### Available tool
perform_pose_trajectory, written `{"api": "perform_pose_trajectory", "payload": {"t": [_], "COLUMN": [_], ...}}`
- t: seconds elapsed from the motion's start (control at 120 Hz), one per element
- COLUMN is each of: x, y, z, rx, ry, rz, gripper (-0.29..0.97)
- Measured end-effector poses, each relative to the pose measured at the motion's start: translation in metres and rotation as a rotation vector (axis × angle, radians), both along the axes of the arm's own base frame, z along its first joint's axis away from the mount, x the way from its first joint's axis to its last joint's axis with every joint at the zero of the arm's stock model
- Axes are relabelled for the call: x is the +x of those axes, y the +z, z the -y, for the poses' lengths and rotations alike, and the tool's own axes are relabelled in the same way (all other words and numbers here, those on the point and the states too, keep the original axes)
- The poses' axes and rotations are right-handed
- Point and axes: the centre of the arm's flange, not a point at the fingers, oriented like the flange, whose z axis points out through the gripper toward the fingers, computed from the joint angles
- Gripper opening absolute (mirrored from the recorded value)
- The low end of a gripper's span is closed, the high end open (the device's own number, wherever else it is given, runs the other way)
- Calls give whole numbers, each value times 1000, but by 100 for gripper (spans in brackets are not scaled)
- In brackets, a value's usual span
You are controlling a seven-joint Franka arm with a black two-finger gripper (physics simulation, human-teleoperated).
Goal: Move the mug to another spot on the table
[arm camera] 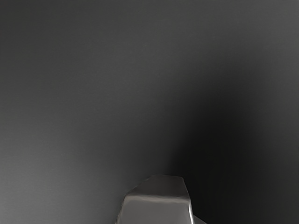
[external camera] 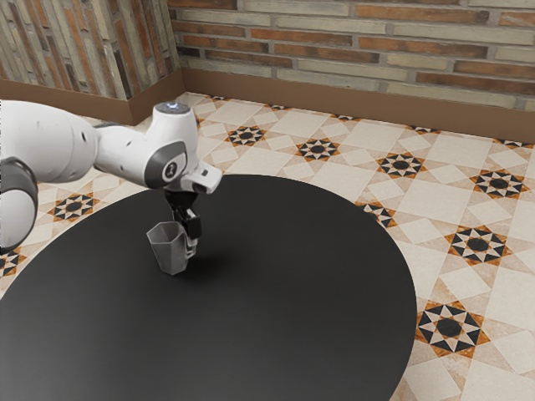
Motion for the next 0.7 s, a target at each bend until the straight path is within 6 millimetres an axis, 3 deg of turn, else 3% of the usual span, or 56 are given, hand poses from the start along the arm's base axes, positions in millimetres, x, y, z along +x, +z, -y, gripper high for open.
{"api": "perform_pose_trajectory", "payload": {"t": [0.7], "x": [1], "y": [-20], "z": [-2], "rx": [-2], "ry": [-31], "rz": [-12], "gripper": [64]}}
